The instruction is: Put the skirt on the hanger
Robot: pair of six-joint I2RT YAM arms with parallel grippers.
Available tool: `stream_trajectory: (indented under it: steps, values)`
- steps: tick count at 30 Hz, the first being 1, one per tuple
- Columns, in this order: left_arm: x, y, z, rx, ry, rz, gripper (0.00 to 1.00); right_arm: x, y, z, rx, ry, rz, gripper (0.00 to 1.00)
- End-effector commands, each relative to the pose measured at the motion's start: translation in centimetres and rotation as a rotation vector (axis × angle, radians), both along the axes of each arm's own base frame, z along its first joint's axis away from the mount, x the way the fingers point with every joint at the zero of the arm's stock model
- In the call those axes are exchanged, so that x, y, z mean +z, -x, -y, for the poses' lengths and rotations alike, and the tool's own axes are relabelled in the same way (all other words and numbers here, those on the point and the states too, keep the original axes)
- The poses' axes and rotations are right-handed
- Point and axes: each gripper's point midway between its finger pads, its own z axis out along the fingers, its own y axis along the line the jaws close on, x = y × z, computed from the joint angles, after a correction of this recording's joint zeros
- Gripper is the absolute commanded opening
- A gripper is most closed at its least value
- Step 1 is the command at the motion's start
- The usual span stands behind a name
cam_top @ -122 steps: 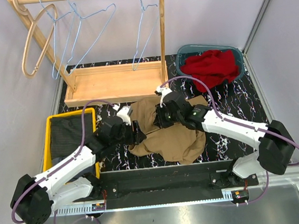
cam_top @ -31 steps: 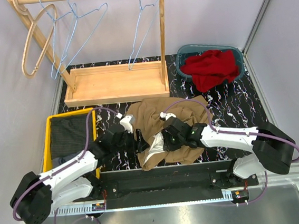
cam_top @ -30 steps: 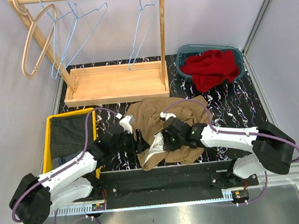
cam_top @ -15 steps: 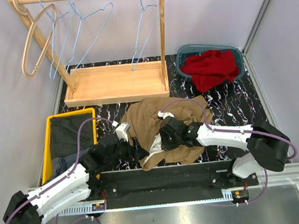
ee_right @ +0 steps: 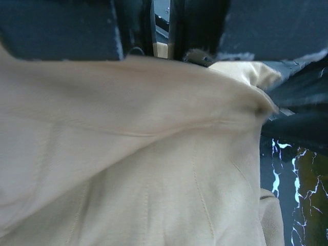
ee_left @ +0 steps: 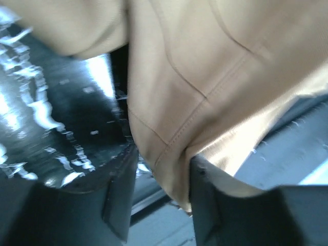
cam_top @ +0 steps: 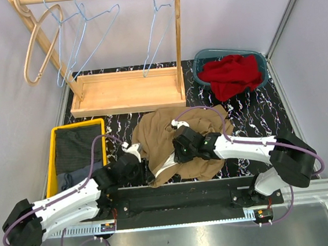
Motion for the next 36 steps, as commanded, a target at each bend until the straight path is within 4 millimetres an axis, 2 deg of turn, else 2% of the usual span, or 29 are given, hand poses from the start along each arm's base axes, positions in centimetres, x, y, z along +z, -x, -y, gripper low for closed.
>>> stream_trajectory:
  steps: [1, 3, 4, 8, 13, 17, 19, 23, 27, 29, 30, 31, 32, 33, 34, 36]
  values:
    - [0.6, -2.3, -1.0, 0.162, -0.054, 0.036, 0.32, 0.7, -0.1, 0.0, -0.019, -0.023, 0.026, 0.18]
    - [1.3, -2.9, -1.1, 0.188, -0.047, 0.067, 0.24, 0.4, 0.3, 0.4, -0.019, -0.022, 0.016, 0.17]
    - [1.6, -3.3, -1.1, 0.195, -0.042, 0.084, 0.15, 0.3, 0.5, 0.5, -0.017, -0.02, 0.014, 0.16]
    - [3.7, -5.0, -0.8, 0.194, -0.049, 0.185, 0.0, -0.8, 0.8, 1.0, -0.016, 0.0, -0.005, 0.14]
    - [6.8, -7.9, -0.2, 0.233, -0.047, 0.313, 0.0, -1.3, 0.4, 0.7, -0.019, 0.012, 0.001, 0.12]
    - [9.5, -10.4, 1.3, 0.21, -0.046, 0.408, 0.0, -1.9, -0.3, 0.5, -0.033, 0.035, 0.014, 0.1]
    - [9.9, -11.2, 1.7, 0.192, -0.059, 0.422, 0.0, -1.9, -0.7, 0.4, -0.05, 0.042, 0.026, 0.1]
    - [9.4, -12.8, 2.3, 0.171, -0.073, 0.413, 0.0, -1.8, -2.3, 0.4, -0.1, 0.07, 0.073, 0.09]
    - [9.3, -15.2, 1.6, 0.197, -0.049, 0.405, 0.0, -1.7, -3.7, 0.0, -0.133, 0.089, 0.102, 0.1]
    - [9.6, -15.6, 1.9, 0.18, -0.043, 0.403, 0.0, -1.5, -3.8, -0.4, -0.122, 0.086, 0.101, 0.16]
    - [9.6, -15.6, 1.9, 0.173, -0.045, 0.401, 0.0, -1.1, -3.9, -0.7, -0.115, 0.075, 0.102, 0.23]
    - [9.9, -15.7, 2.1, 0.161, -0.046, 0.406, 0.0, -0.1, -4.0, -1.3, -0.096, 0.05, 0.116, 0.39]
    - [10.1, -15.6, 2.4, 0.143, -0.036, 0.404, 0.0, 0.6, -4.1, -1.5, -0.087, 0.036, 0.127, 0.46]
    - [10.2, -15.5, 2.4, 0.137, -0.034, 0.403, 0.0, 1.3, -4.2, -1.7, -0.082, 0.022, 0.141, 0.49]
    - [10.4, -15.5, 2.6, 0.135, -0.029, 0.405, 0.0, 2.8, -4.4, -2.0, -0.068, -0.005, 0.168, 0.51]
    - [10.4, -15.4, 2.6, 0.127, -0.028, 0.399, 0.0, 4.4, -4.6, -2.4, -0.056, -0.036, 0.197, 0.51]
